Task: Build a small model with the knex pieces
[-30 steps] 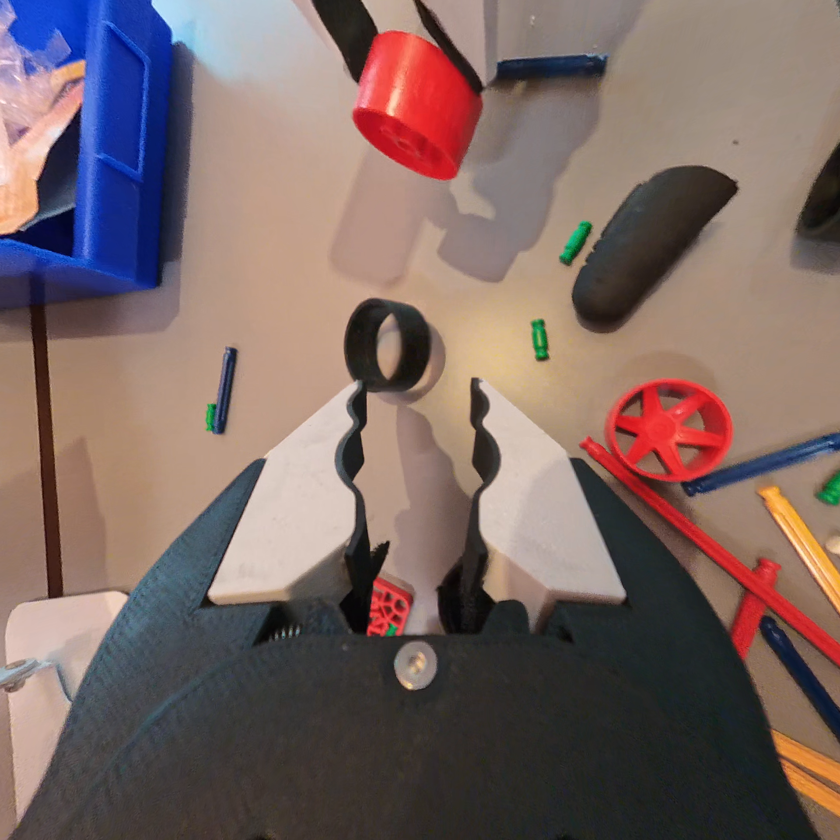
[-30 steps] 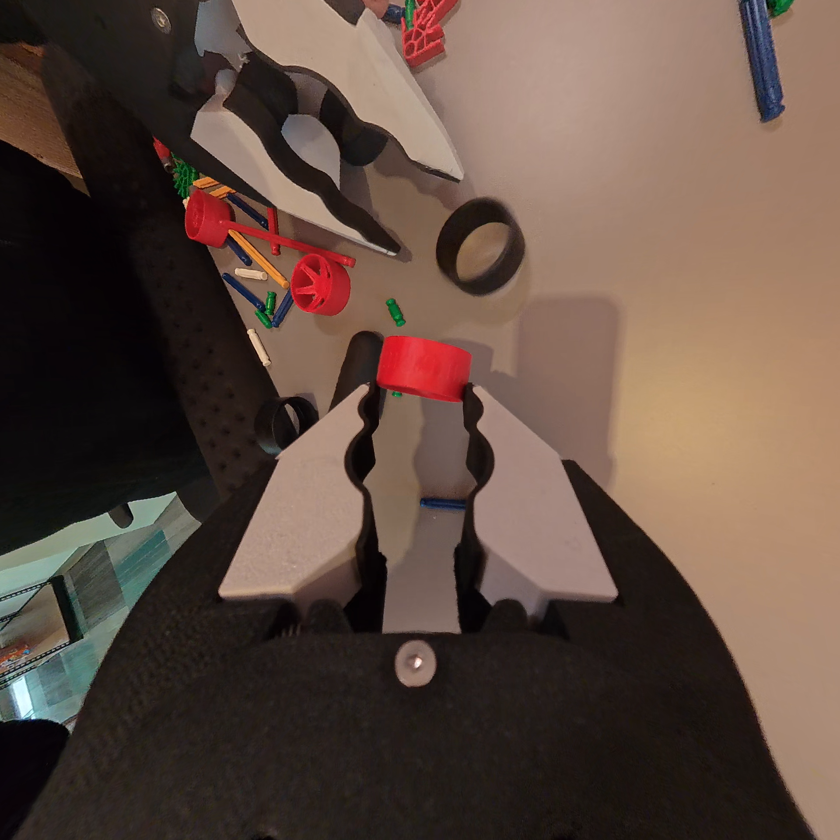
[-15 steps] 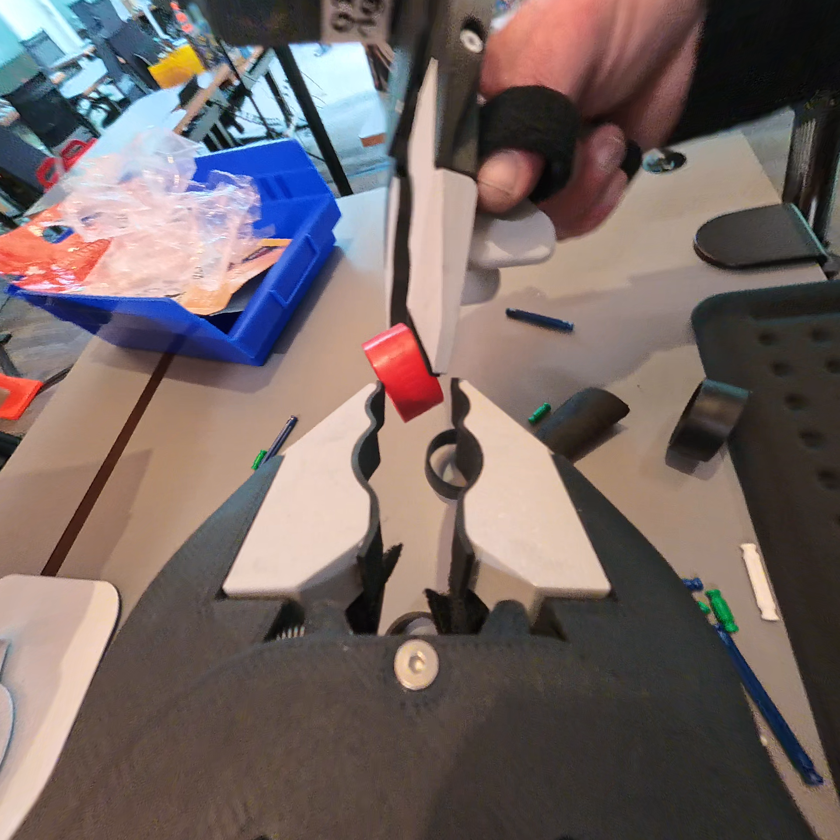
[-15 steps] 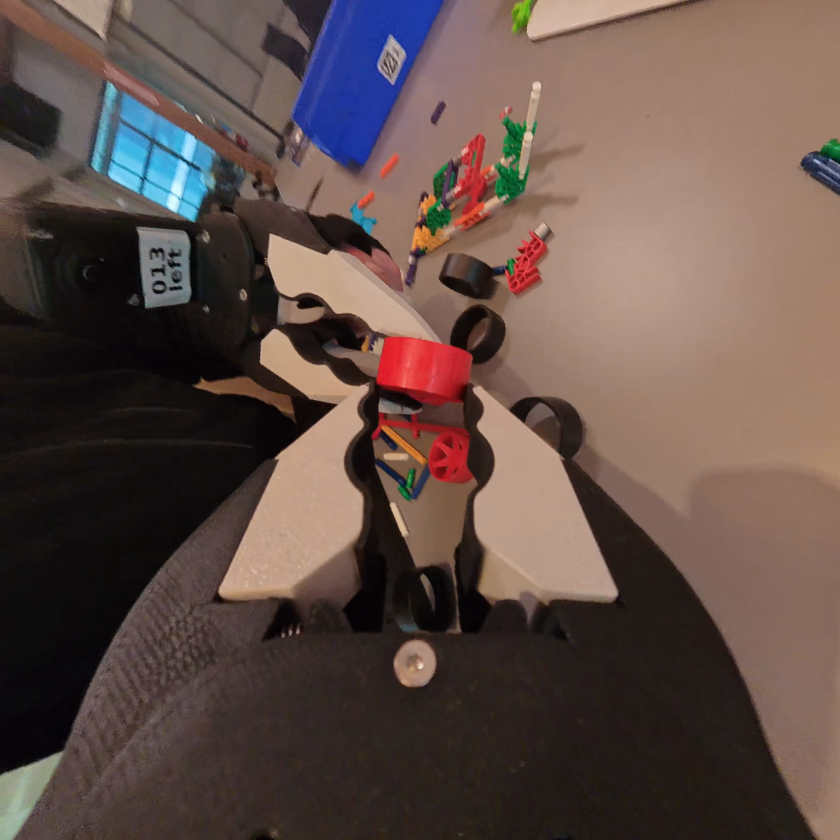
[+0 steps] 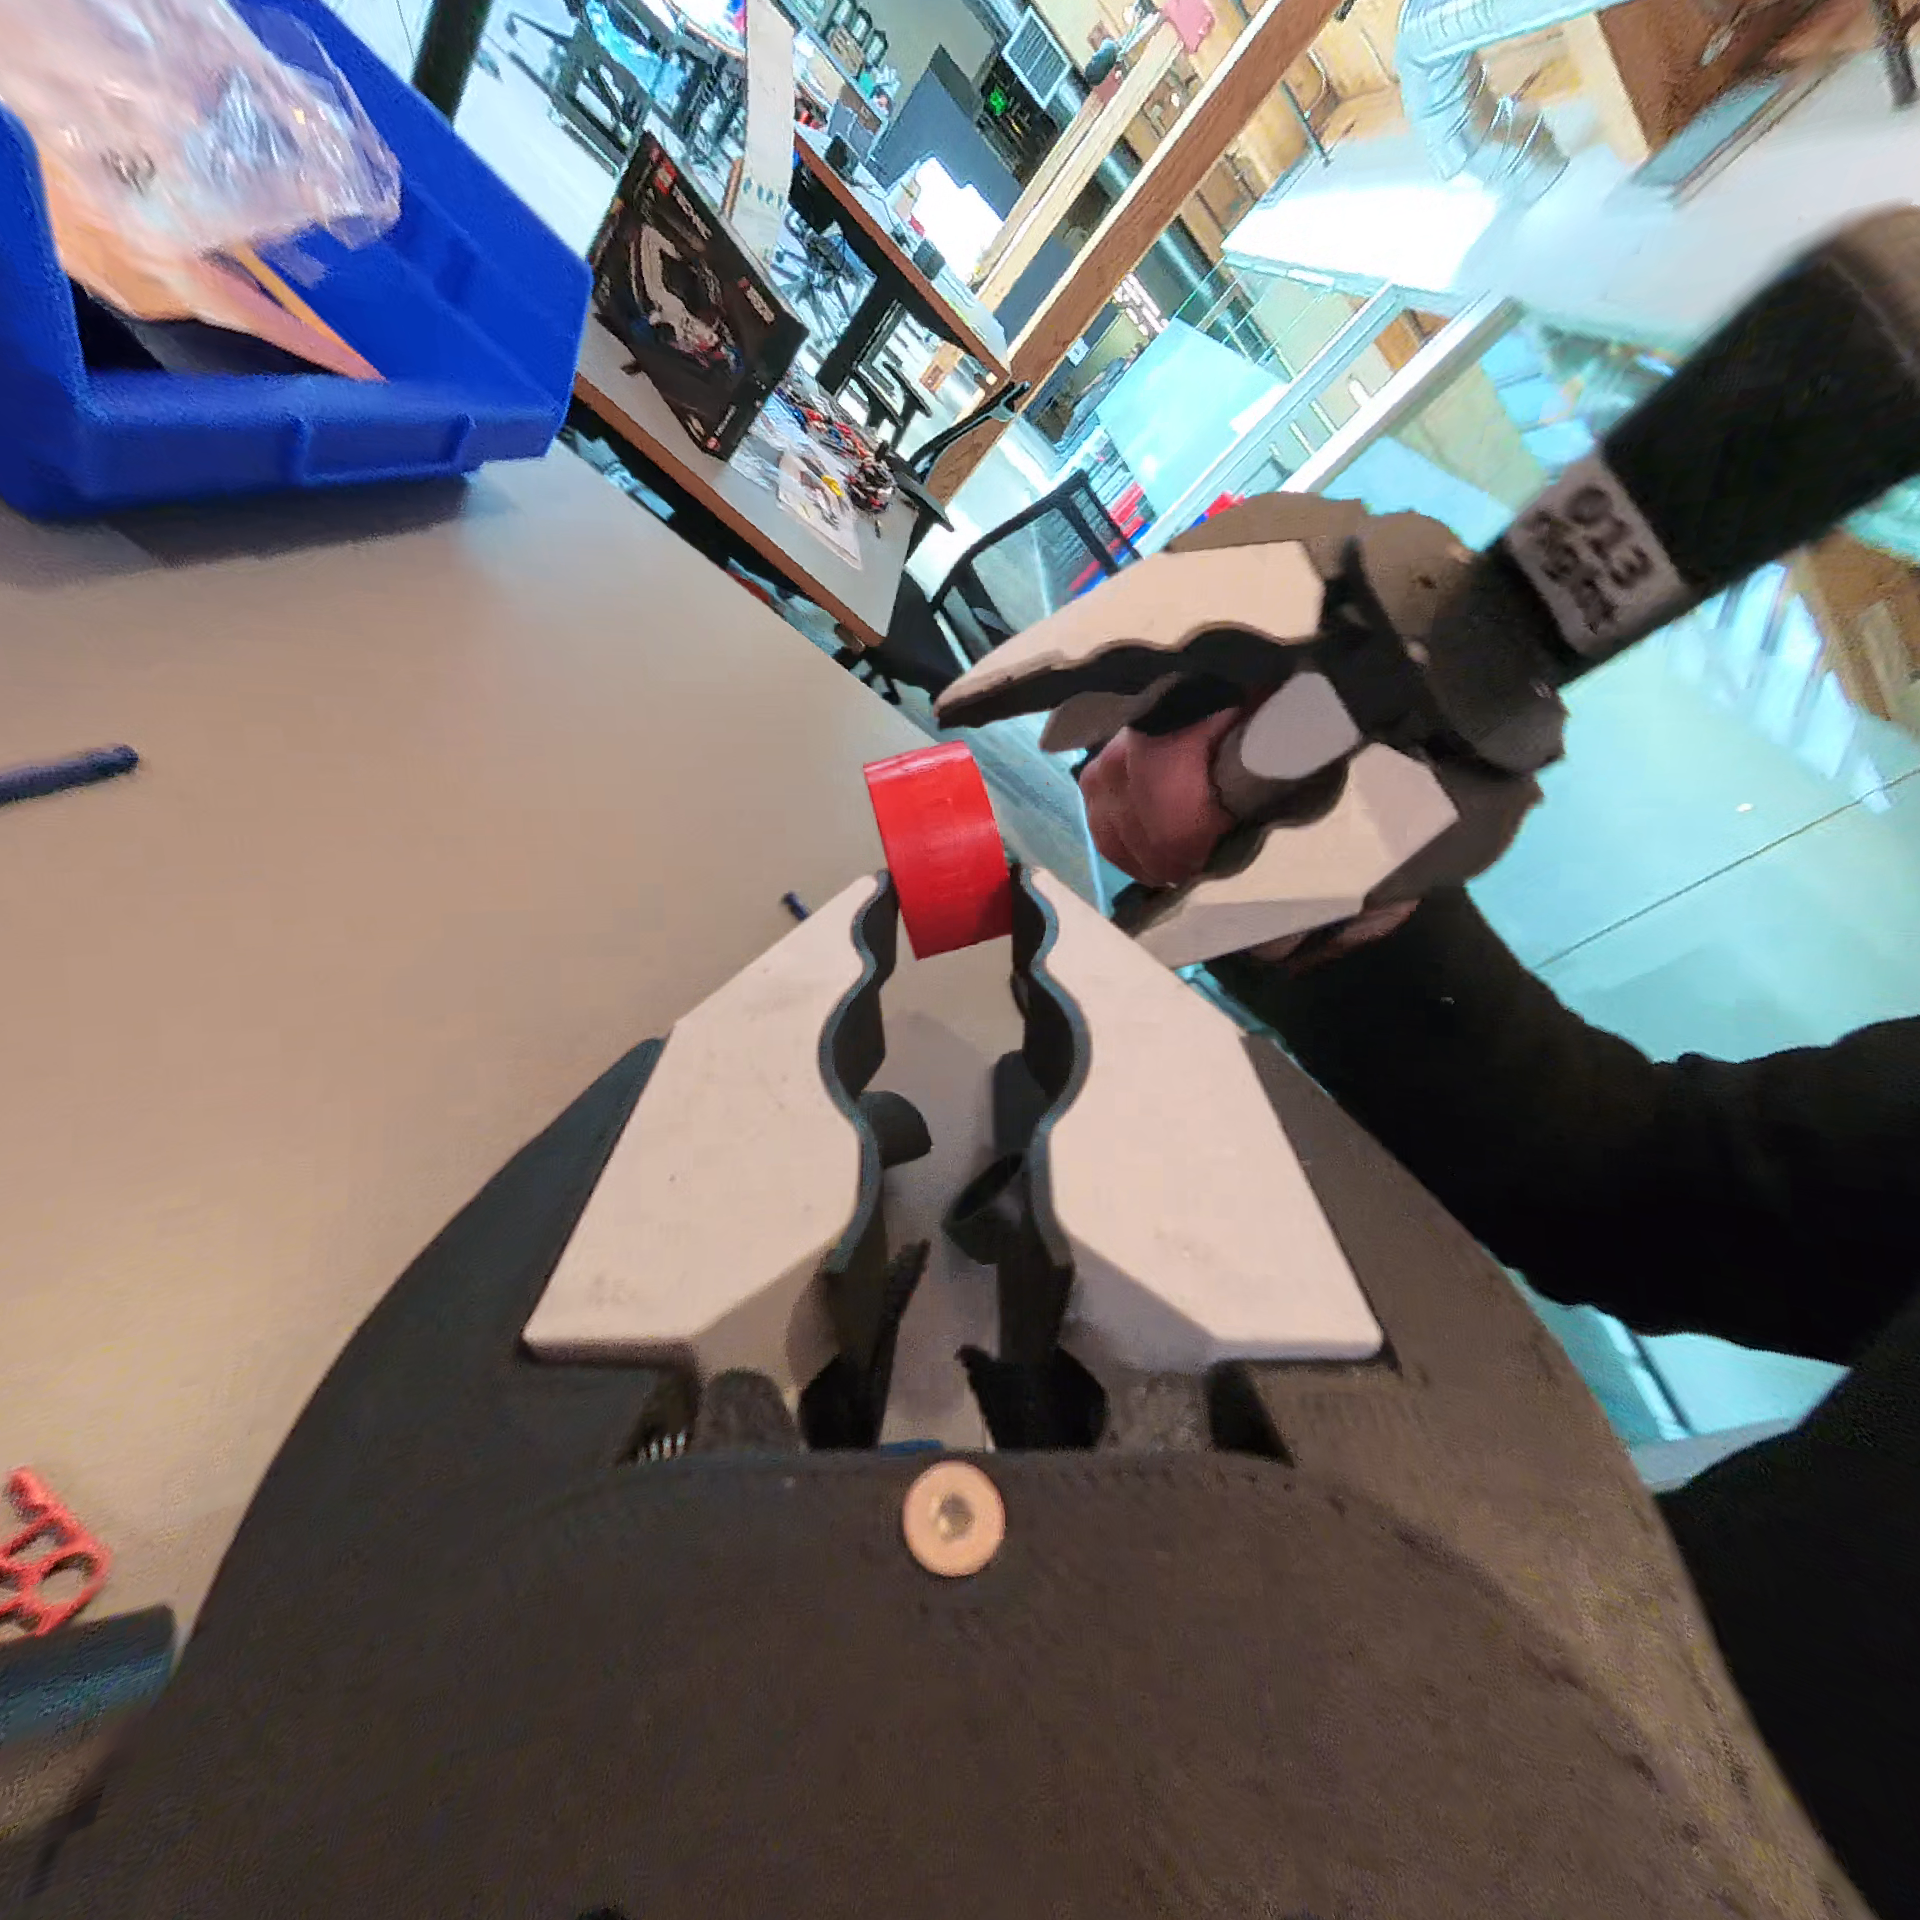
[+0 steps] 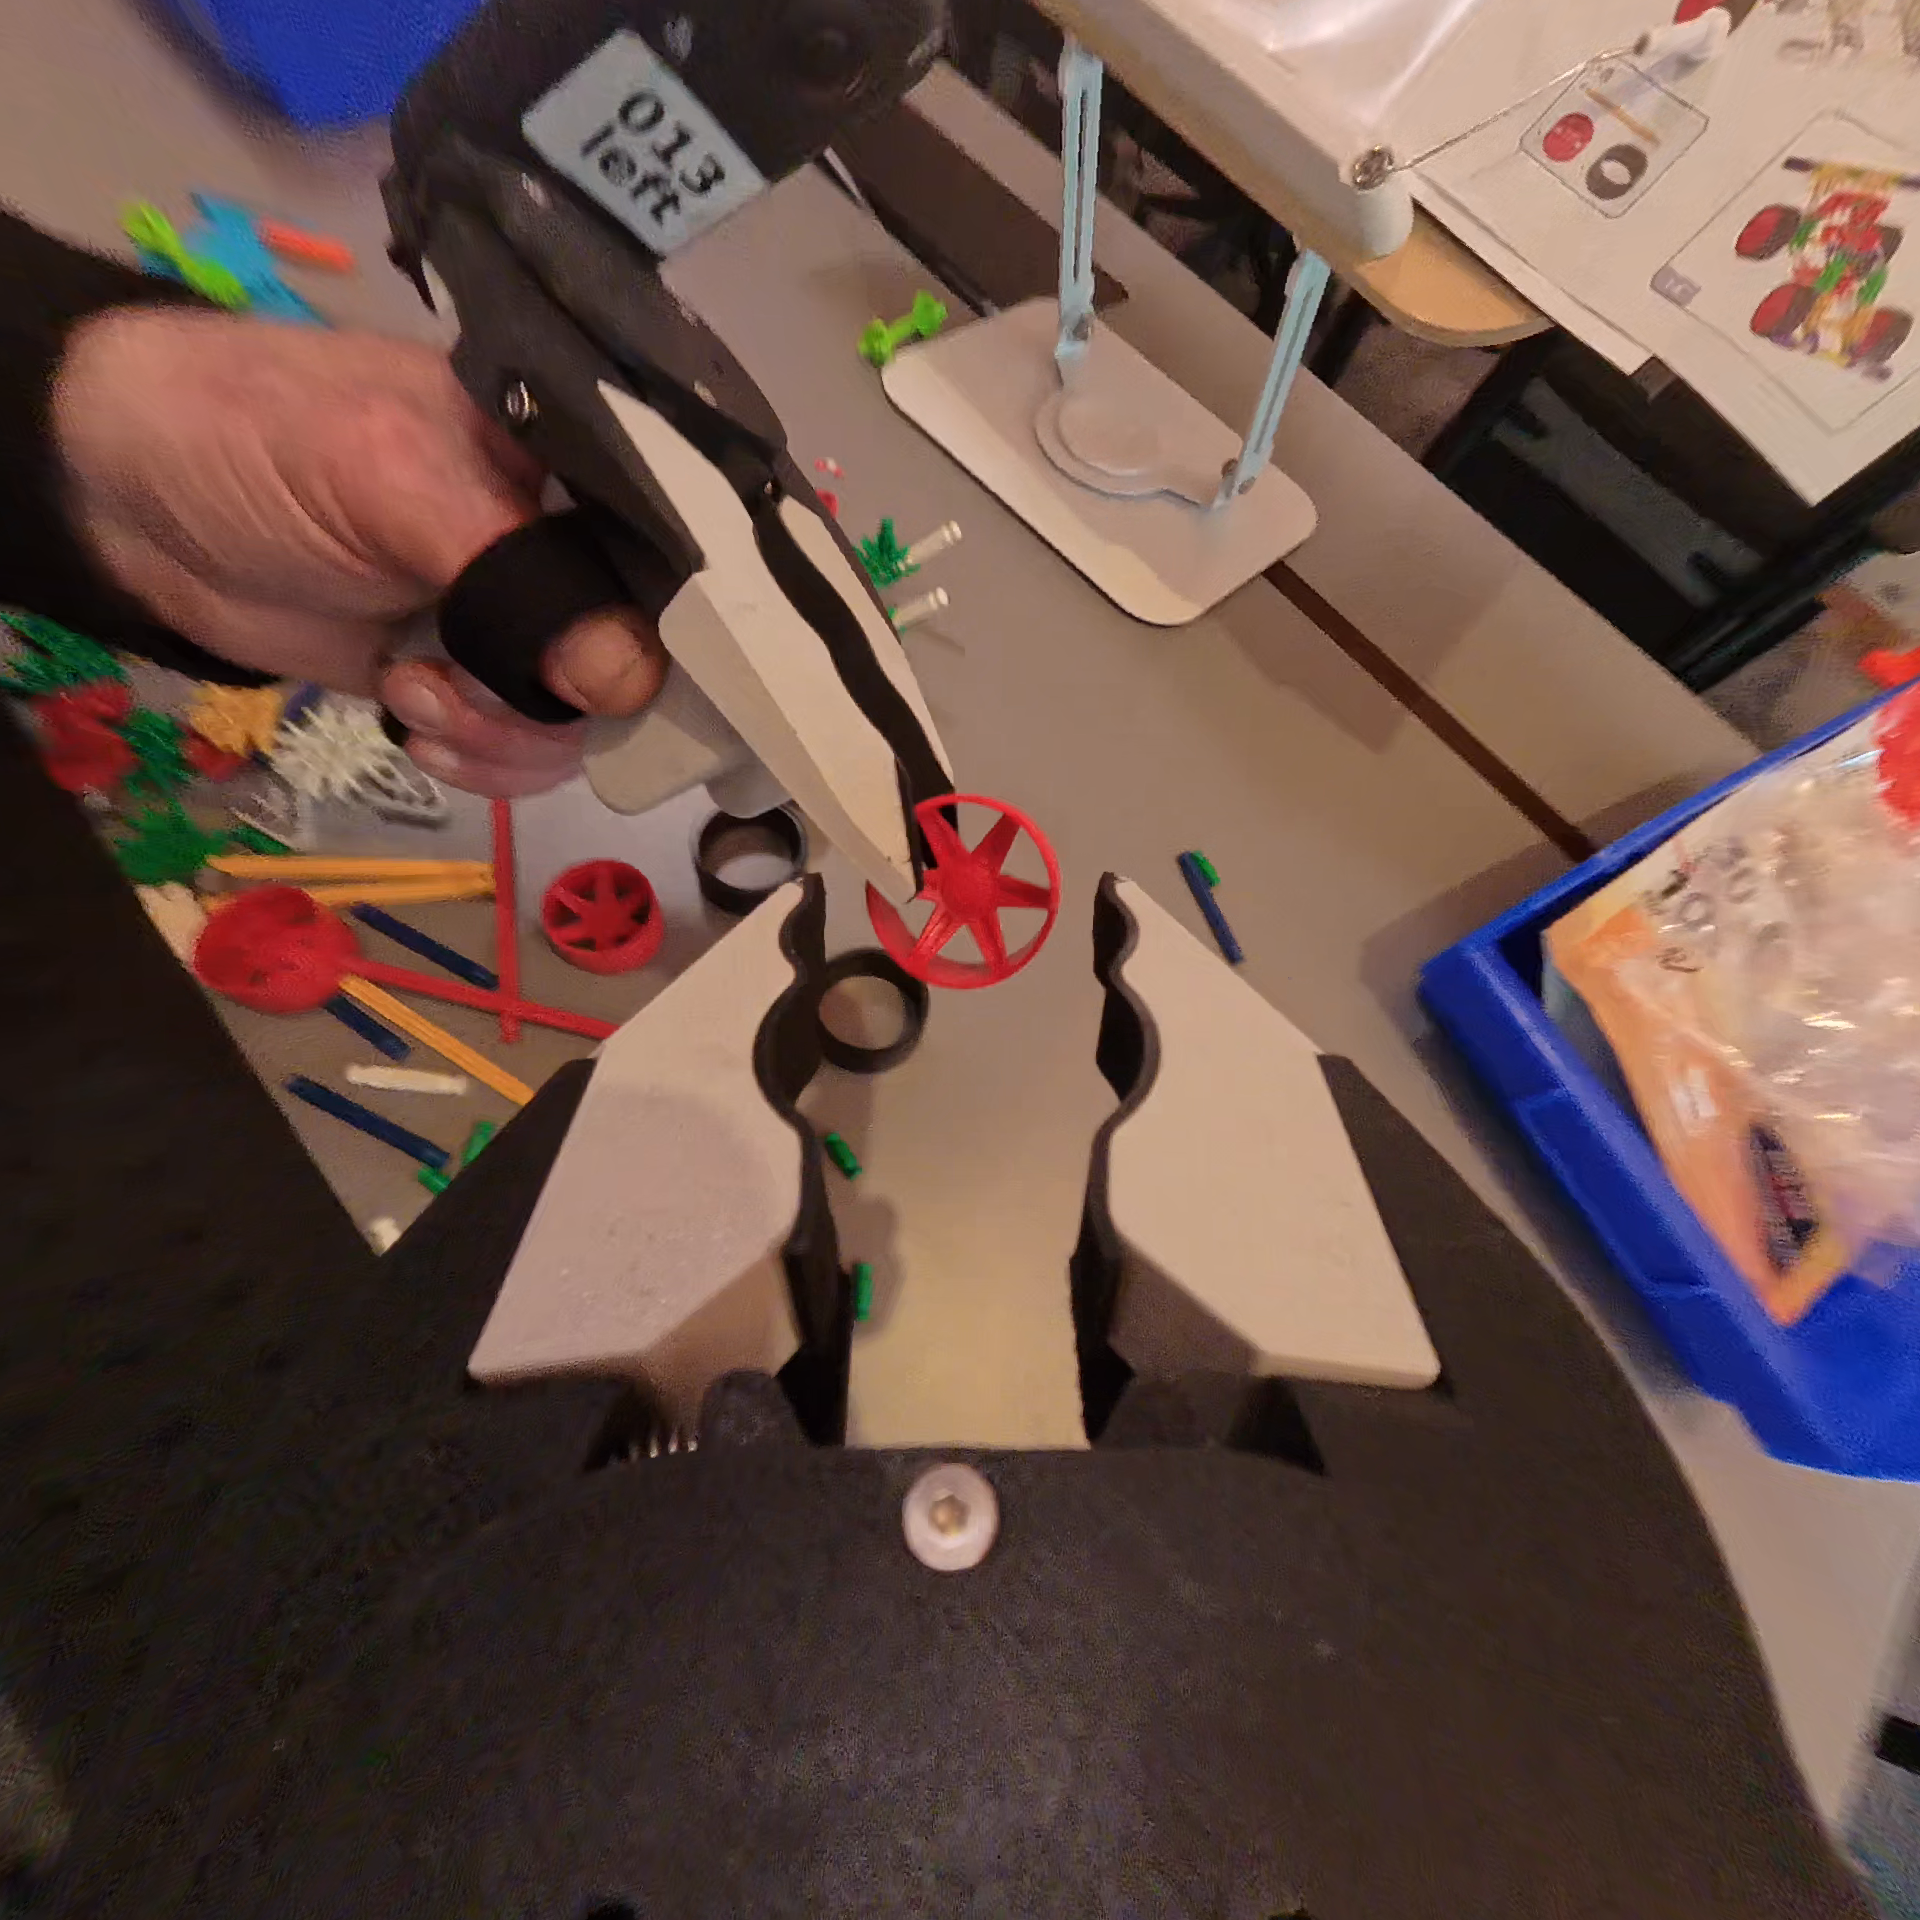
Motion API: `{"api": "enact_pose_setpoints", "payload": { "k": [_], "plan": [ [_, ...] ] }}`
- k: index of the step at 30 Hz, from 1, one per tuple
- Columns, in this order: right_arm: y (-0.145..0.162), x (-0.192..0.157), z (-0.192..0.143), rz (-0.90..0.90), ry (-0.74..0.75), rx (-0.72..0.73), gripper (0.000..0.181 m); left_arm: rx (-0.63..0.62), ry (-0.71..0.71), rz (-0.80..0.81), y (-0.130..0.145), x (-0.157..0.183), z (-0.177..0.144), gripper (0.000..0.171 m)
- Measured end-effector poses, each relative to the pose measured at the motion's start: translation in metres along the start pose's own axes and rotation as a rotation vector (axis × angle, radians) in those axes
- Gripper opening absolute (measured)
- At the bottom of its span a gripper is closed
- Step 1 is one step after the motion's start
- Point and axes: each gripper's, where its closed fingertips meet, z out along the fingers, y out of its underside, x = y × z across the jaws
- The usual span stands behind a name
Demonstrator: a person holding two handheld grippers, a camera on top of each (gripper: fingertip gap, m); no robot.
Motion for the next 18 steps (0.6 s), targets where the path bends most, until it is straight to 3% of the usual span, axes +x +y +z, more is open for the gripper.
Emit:
{"api": "enact_pose_setpoints", "payload": {
  "k": [3,9,13,18],
  "plan": [
    [0.006,-0.003,0.009,-0.121,0.042,-0.1,0.038,-0.006,0.051,-0.091,0.003,0.004,0.001,0.018],
    [0.011,-0.008,0.022,-0.045,-0.045,-0.088,0.035,-0.039,0.091,-0.206,0.013,-0.004,-0.006,0.018],
    [0.027,-0.01,0.04,0.028,-0.136,-0.116,0.035,-0.08,-0.026,-0.135,0.019,-0.026,-0.016,0.019],
    [0.062,-0.016,0.069,0.034,-0.22,-0.197,0.035,-0.216,-0.167,-0.06,0.039,-0.058,-0.023,0.016]
  ]
}}
